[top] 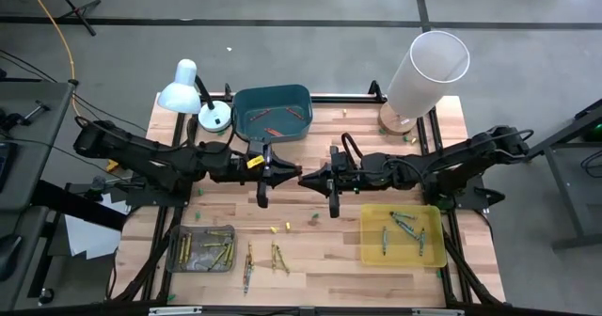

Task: Sort crayons
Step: Put the right orange crayon into the blue bin

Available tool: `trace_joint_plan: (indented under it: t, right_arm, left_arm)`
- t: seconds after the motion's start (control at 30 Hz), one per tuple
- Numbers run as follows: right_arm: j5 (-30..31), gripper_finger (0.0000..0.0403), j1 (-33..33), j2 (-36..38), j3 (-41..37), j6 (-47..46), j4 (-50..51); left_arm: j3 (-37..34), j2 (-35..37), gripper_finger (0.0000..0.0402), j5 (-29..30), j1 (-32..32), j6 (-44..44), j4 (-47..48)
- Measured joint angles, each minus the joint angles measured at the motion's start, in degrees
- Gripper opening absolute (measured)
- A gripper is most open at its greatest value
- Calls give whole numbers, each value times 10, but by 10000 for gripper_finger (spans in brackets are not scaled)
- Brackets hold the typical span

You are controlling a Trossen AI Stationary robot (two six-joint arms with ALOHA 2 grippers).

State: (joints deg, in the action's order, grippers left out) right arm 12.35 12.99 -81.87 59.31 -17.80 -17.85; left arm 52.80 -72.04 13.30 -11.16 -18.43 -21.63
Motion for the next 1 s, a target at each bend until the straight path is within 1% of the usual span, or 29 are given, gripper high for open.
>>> trace_joint_plan:
  t: [0.03,0.13,0.2,0.27,0.37,0.43,0.53,0.57,0.6,0.63,0.67,0.77,0.83,0.93,1.0]
  right_arm:
    - [-1,11,0,0,0,-1,0]
    - [8,34,0,0,0,-2,6]
    - [25,58,0,2,0,-12,14]
    - [51,88,0,14,0,-24,49]
    - [104,137,0,41,0,-43,136]
    - [128,165,1,64,0,-53,209]
    - [131,192,2,93,0,-104,302]
    - [130,196,3,98,0,-128,327]
    - [130,198,3,101,0,-151,348]
    - [129,199,3,103,0,-173,365]
    - [130,199,3,103,0,-187,375]
    - [147,199,3,98,0,-208,379]
    - [162,199,3,94,-1,-211,377]
    - [173,200,2,90,-1,-229,366]
    - [174,200,2,89,-1,-242,371]
  left_arm:
    - [0,0,17,-3,2,-7,3]
    - [0,1,14,-3,10,-21,12]
    - [0,12,6,-1,14,-19,39]
    - [0,34,5,15,23,-18,75]
    - [-1,93,3,63,39,-6,163]
    - [0,140,3,111,51,-3,231]
    - [1,197,2,203,77,-11,334]
    - [1,207,2,226,91,-22,369]
    - [1,213,1,233,111,-33,392]
    - [1,213,1,226,135,-41,406]
    - [1,209,1,202,162,-47,415]
    - [1,164,1,96,246,-53,399]
    - [8,114,1,42,301,-50,406]
    - [39,24,1,-17,377,-40,422]
    - [66,-40,1,-53,416,-40,441]
